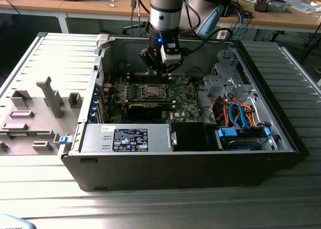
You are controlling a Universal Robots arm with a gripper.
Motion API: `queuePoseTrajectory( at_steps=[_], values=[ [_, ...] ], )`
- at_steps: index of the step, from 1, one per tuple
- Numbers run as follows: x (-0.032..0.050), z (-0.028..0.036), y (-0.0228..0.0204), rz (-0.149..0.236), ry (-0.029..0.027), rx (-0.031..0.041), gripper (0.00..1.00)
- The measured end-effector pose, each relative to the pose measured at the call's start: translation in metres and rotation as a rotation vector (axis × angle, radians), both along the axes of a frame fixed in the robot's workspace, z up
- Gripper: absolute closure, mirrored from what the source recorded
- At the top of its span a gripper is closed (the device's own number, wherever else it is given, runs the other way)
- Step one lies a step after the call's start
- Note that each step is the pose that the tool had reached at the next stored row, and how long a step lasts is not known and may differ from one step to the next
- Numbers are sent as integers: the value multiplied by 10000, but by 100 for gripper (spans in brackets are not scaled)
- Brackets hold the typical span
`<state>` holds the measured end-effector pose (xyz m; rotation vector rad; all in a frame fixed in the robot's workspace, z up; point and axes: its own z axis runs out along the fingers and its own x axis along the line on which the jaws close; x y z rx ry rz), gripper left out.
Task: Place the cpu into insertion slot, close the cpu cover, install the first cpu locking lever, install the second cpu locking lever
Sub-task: 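Install the first cpu locking lever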
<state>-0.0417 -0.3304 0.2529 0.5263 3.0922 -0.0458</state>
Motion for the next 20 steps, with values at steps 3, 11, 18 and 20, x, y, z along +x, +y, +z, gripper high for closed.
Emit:
queuePoseTrajectory(
  at_steps=[3,11,18,20],
  values=[
    [0,0,0,39,0,0,89],
    [0,0,0,164,1,0,89],
    [0,0,0,267,1,0,89],
    [0,0,0,289,0,0,89]
  ],
)
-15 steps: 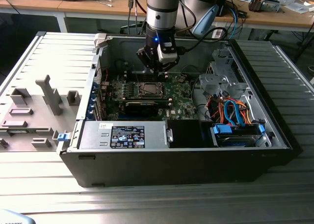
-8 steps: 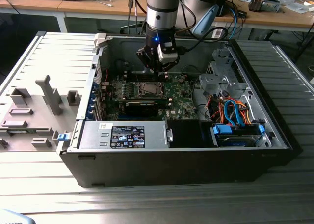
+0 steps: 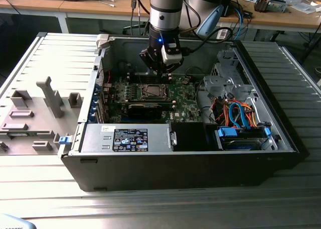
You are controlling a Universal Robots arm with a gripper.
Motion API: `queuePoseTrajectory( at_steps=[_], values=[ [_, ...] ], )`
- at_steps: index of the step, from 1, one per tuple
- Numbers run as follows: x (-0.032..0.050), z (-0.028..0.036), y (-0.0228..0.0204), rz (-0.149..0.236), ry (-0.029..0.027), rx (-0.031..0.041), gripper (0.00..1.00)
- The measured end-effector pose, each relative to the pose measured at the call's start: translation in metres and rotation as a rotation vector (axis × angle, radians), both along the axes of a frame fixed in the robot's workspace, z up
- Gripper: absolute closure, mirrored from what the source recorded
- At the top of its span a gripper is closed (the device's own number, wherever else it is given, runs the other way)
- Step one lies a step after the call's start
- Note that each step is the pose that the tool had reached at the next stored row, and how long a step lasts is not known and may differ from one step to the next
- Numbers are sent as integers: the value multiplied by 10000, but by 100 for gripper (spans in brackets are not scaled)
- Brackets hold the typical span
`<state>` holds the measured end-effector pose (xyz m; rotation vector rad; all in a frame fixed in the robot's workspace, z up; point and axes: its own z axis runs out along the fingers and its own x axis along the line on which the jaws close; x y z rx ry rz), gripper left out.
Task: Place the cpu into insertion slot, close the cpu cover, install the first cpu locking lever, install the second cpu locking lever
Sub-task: 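Install the first cpu locking lever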
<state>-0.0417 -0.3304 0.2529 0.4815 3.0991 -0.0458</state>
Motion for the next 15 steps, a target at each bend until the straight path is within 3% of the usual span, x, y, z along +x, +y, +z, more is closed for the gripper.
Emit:
queuePoseTrajectory(
  at_steps=[15],
  values=[
    [0,0,0,223,1,0,89]
  ],
)
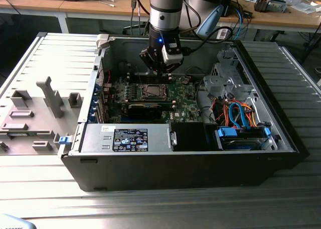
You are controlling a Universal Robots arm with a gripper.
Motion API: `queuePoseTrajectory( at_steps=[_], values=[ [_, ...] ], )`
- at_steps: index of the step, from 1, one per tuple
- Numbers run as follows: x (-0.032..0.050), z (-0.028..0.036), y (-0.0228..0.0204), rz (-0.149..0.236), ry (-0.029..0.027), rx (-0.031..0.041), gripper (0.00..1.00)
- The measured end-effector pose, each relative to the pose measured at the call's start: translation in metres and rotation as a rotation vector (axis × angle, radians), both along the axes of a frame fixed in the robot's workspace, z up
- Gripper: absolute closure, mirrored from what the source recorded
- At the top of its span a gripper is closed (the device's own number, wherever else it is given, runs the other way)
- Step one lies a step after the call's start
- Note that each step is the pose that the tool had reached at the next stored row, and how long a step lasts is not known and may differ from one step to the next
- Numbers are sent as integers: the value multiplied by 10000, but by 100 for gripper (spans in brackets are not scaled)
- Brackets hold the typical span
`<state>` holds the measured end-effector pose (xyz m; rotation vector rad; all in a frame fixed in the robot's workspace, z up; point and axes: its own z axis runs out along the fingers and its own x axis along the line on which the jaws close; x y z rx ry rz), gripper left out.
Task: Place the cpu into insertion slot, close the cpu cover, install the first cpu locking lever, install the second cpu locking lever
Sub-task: 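Install the first cpu locking lever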
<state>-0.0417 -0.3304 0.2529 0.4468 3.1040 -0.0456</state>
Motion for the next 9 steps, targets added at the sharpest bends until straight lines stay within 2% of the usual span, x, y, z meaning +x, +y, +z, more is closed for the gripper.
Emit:
queuePoseTrajectory(
  at_steps=[9],
  values=[
    [0,0,0,101,0,-1,89]
  ],
)
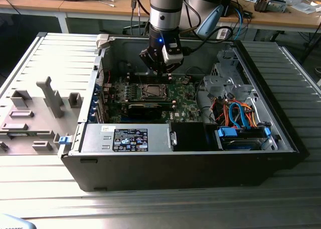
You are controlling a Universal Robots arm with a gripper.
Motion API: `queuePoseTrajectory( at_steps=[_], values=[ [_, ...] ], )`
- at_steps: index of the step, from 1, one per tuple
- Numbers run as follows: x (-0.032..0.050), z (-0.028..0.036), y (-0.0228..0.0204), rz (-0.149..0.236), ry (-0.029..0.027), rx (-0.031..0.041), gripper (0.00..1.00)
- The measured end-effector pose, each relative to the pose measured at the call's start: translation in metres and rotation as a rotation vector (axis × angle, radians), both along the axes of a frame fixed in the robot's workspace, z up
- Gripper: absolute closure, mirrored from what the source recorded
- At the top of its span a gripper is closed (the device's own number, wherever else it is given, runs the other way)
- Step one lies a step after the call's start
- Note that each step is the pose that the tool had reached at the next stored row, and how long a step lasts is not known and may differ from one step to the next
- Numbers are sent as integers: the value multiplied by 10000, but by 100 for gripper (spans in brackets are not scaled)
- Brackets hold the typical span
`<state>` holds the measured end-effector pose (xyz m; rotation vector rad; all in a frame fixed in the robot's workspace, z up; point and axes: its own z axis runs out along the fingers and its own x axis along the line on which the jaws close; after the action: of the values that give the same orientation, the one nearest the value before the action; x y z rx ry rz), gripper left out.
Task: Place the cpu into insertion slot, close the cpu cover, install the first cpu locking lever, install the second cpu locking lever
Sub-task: 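Install the first cpu locking lever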
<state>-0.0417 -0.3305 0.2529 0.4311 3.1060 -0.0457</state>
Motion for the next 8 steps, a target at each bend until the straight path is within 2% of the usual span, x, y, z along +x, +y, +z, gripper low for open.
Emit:
queuePoseTrajectory(
  at_steps=[8],
  values=[
    [0,0,0,97,0,0,89]
  ],
)
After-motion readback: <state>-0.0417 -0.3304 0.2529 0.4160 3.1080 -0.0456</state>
